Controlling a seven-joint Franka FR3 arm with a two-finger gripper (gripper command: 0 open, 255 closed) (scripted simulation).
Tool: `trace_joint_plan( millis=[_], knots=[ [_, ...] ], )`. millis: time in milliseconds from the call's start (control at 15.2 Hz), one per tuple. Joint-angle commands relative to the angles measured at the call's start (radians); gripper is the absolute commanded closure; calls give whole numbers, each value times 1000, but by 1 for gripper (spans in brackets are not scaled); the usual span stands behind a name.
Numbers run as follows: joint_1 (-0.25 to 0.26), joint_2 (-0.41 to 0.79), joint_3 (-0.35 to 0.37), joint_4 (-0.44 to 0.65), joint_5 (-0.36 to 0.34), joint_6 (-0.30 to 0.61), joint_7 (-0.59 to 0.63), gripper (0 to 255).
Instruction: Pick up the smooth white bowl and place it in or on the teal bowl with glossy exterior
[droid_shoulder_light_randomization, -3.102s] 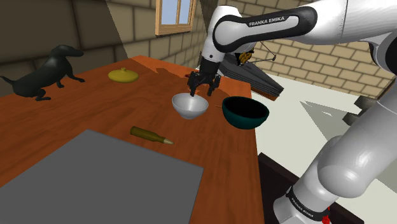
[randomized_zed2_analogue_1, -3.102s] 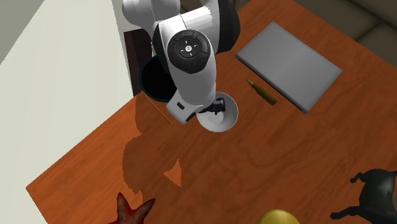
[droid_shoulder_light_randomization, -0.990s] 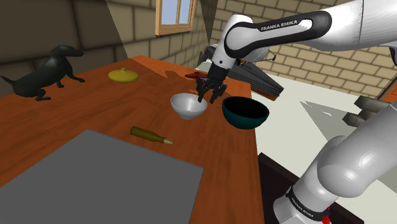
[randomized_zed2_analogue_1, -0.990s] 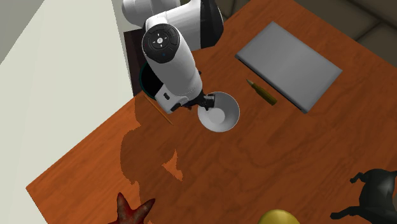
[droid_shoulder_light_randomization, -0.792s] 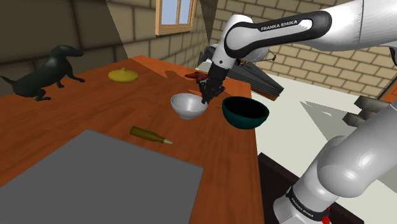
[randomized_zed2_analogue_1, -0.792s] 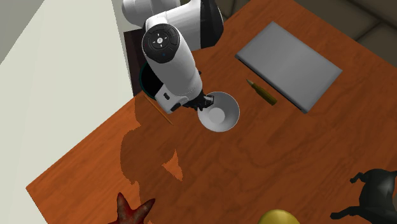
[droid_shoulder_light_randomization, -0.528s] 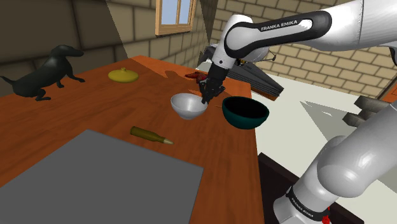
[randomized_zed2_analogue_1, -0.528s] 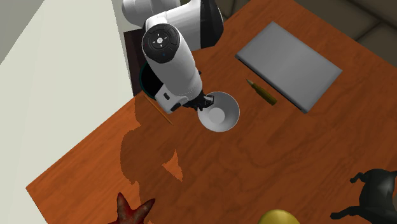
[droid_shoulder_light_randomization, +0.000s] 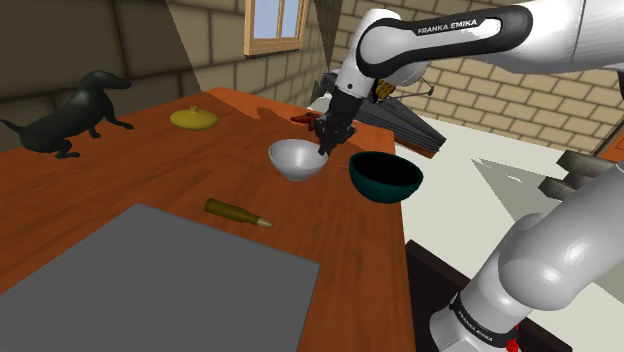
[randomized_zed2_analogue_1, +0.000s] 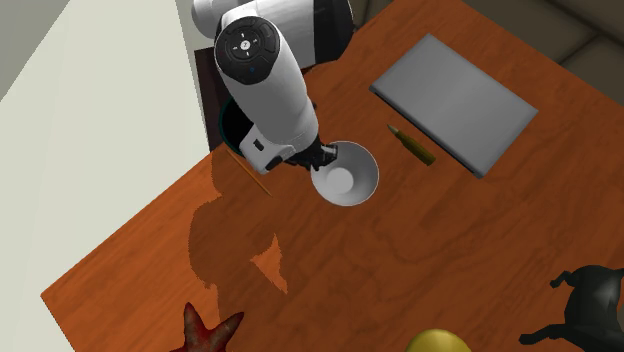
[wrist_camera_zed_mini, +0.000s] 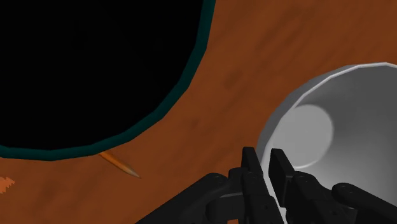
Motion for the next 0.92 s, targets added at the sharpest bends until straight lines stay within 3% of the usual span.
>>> trace_joint_plan(
  millis=[0, 858],
  knots=[
    [-1, -5, -1, 22, -2, -28, 4, 255],
    [-5, -14, -7, 187, -15, -200, 33, 255]
  ],
)
